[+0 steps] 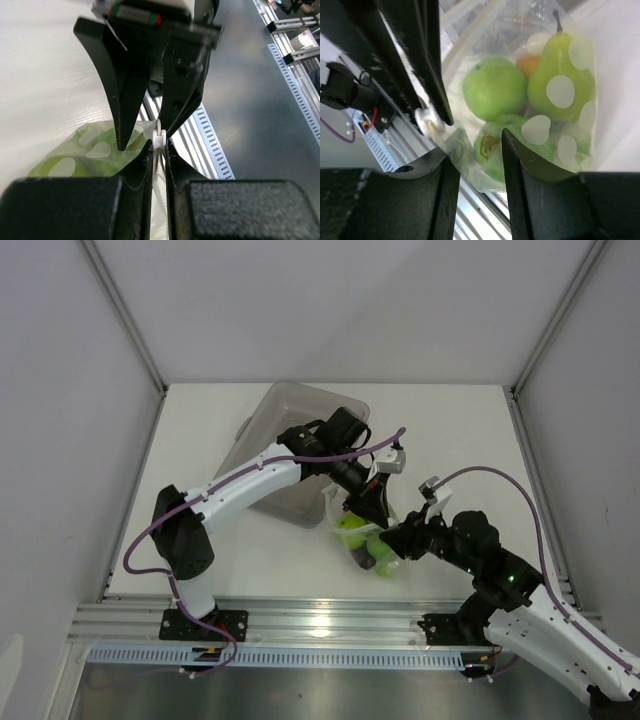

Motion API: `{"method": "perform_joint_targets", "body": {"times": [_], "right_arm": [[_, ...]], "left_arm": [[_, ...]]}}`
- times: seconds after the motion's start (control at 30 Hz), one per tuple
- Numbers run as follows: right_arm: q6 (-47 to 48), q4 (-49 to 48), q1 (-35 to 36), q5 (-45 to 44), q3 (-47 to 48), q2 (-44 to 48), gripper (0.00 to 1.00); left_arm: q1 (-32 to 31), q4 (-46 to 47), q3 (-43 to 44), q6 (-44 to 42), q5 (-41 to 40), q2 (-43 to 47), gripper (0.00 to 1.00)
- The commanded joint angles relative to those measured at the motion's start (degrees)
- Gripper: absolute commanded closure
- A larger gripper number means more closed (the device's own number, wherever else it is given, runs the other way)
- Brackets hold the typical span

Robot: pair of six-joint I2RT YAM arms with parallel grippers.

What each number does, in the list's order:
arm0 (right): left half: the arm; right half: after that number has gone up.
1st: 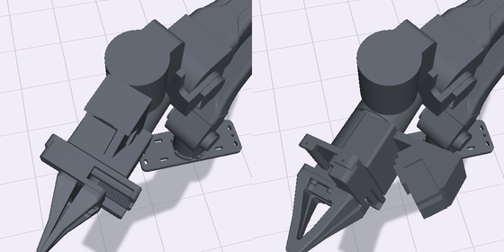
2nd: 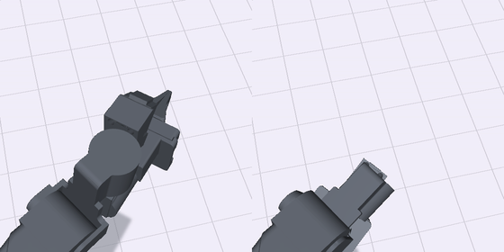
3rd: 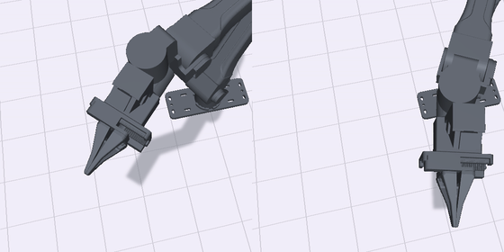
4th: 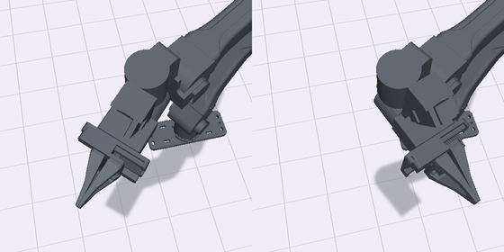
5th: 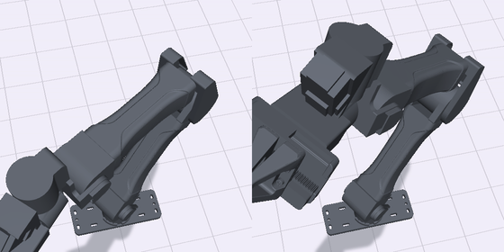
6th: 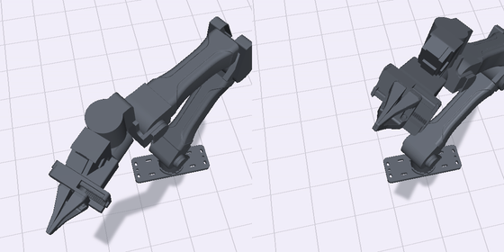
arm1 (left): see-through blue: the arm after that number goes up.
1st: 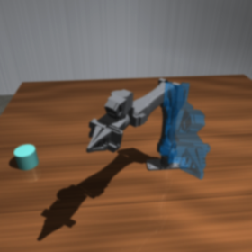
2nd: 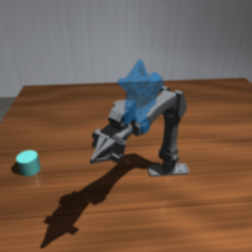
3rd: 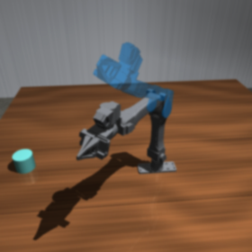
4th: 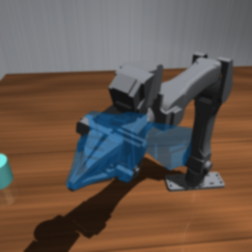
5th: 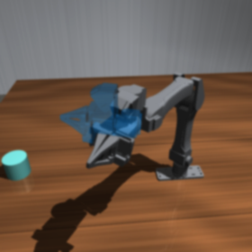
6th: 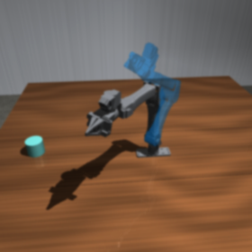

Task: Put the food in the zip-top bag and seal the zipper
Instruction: Zip the zipper food storage bag at the center of the board.

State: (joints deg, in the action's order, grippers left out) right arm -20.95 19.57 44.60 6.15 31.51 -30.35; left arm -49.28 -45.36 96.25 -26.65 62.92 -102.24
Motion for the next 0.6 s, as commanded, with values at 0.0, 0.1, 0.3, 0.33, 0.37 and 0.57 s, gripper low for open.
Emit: {"method": "perform_joint_targets", "body": {"times": [0.0, 0.1, 0.3, 0.33, 0.37, 0.57], "right_arm": [[0.6, -4.1, -1.7, 2.4, 1.2, 2.0, 0.61], [1.3, -3.5, -3.3, 4.2, 2.0, 1.6, 0.63], [1.1, -5.2, -6.4, 8.6, 2.0, -1.3, 0.68], [0.8, -6.2, -6.6, 9.3, 1.5, -1.6, 0.71], [0.6, -6.6, -6.7, 9.4, 1.4, -1.6, 0.73], [-0.4, -7.6, -7.0, 11.1, 2.6, -1.0, 1.0]], "left_arm": [[0.1, -0.3, 1.5, -2.4, 3.3, 2.0, 0.99], [0.1, -0.1, 1.3, -2.3, 3.8, 1.9, 0.99], [0.1, 0.0, 1.4, -2.0, 4.1, 1.8, 0.99], [0.1, 0.2, 1.5, -1.8, 4.1, 1.8, 0.99], [0.1, 0.1, 1.4, -1.7, 4.2, 1.7, 0.99], [0.1, -0.1, 1.5, -1.3, 1.6, 1.2, 0.99]]}}
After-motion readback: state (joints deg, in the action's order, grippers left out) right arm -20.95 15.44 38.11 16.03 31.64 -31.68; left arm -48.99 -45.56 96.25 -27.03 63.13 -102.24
